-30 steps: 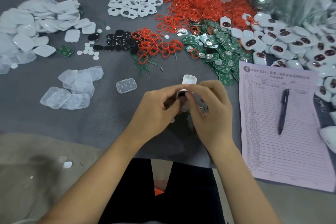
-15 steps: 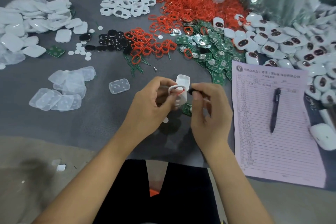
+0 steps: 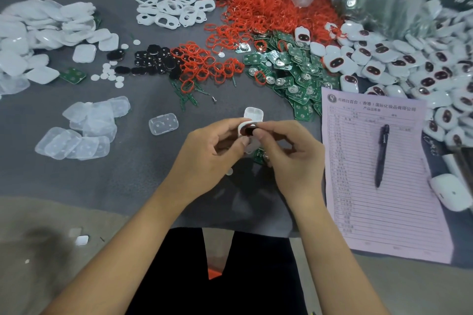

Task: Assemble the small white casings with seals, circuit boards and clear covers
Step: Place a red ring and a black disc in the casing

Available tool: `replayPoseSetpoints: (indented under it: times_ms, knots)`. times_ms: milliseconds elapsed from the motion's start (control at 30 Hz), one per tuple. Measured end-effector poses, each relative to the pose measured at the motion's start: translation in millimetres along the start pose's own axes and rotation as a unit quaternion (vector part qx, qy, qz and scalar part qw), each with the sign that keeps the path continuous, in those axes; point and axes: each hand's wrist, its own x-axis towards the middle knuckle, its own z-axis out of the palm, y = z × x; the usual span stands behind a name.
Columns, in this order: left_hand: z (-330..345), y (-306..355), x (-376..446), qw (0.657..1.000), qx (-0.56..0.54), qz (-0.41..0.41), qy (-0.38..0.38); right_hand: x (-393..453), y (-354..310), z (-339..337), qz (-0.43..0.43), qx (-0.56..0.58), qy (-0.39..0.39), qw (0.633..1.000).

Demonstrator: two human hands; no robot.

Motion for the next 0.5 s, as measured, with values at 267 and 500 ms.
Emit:
replayPoseSetpoints:
  times_ms: [267,500]
  knots:
    - [-2.0,3.5,0.4,0.999,0.036,0.009,0.001,0.4,2.6,1.2,0.064,0.047,-0.028,0.996]
    - [-2.5,1.9,-0.4,0.999,0.046,0.006,0.009,2.3,0.1,-2.6,0.055,0.063,-0.068,0.994]
